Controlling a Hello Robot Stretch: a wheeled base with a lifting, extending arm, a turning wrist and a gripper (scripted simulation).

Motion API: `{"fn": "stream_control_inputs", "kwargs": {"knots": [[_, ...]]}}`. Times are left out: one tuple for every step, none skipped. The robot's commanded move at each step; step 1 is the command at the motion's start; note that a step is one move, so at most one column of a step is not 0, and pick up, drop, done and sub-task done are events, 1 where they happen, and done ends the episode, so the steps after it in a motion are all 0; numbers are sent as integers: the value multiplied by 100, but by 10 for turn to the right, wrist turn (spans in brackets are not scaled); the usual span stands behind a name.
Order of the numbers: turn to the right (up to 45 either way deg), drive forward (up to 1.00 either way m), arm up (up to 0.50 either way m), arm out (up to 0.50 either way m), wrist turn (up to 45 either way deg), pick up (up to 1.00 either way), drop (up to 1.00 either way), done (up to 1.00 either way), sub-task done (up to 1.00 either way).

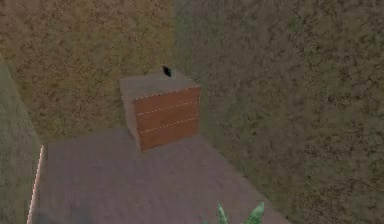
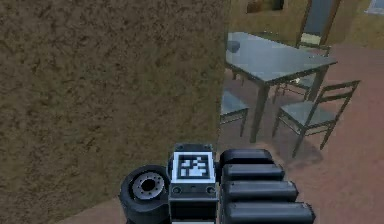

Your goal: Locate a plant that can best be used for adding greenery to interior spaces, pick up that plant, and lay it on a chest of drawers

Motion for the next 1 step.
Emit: {"fn": "stream_control_inputs", "kwargs": {"knots": [[0, 100, 0, 0, 0, 0, 0, 0, 0]]}}
